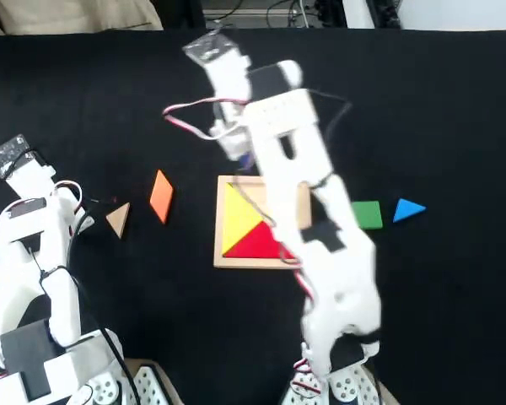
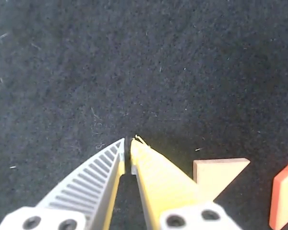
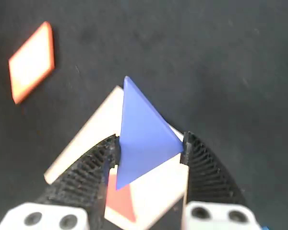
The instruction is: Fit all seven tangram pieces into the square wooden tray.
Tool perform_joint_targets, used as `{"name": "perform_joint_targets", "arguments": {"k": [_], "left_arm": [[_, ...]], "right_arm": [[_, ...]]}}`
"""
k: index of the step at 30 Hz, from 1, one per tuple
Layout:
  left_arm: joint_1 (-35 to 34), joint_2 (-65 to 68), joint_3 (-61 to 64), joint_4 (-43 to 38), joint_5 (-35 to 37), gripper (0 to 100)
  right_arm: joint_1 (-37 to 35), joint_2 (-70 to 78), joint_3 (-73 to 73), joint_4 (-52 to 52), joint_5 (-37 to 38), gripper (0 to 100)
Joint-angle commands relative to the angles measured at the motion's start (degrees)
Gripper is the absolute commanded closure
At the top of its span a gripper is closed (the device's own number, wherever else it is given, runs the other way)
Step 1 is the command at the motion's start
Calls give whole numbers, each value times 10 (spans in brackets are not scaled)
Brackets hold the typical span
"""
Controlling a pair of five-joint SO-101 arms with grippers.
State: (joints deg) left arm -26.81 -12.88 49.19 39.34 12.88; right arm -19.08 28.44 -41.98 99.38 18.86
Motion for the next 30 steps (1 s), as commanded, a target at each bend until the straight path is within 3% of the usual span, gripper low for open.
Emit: {"name": "perform_joint_targets", "arguments": {"k": [1,7,12,30], "left_arm": [[10,-14,-3,-9,5,968],[10,-13,-2,-9,5,968],[10,-13,1,-10,4,968],[27,-14,12,-25,1,968]], "right_arm": [[51,-133,145,1,89,858],[113,-207,375,-165,128,857],[94,-222,504,-259,167,857],[106,-217,604,-407,169,857]]}}
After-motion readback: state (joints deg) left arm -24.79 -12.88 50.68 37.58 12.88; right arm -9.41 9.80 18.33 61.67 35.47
